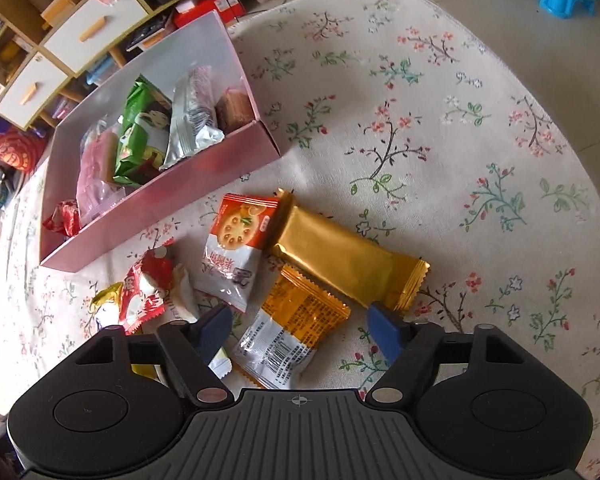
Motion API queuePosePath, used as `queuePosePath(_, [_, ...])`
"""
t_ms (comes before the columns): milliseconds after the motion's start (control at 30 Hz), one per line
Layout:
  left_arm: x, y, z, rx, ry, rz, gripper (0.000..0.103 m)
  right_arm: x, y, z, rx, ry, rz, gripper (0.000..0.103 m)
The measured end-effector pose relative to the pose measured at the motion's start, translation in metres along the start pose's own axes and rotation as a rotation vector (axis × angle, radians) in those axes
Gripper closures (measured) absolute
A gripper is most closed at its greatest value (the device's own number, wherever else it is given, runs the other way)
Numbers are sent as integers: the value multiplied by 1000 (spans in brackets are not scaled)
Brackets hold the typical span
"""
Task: Organize snacks
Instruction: 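Withdraw both grippers from the box toward the yellow and orange packets, then grasp the yellow packet with the left gripper while the right gripper grasps the orange-and-silver packet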
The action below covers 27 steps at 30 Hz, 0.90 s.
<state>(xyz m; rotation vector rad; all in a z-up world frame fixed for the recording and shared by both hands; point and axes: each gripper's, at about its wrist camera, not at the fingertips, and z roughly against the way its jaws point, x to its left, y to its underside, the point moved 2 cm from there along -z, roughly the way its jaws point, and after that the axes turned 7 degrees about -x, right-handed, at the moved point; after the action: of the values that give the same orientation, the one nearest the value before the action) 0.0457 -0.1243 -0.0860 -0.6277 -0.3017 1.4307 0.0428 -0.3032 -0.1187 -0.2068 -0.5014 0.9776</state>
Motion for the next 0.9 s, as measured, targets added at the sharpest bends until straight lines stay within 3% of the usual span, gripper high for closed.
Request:
queuePosePath(267, [-13,11,-11,26,-28,-101,29,7,5,-7,12,21,32,47])
queuePosePath(300, [-13,11,-11,14,-27,-106,30,9,5,-7,3,26,45,52])
queuePosePath(400, [-10,9,-6,-3,-13,-105,54,17,8,-7,-26,44,102,63])
queuePosePath(467, [-5,8,-3,7,-7,-79,55,21,8,-7,-33,38,118,71])
queuePosePath(567, [-1,9,1,21,-8,-72,56,21,7,0,-34,10,112,91])
queuePosePath(900, [16,0,26,-8,54,-2,57,26,6,23,-93,-45,134,101])
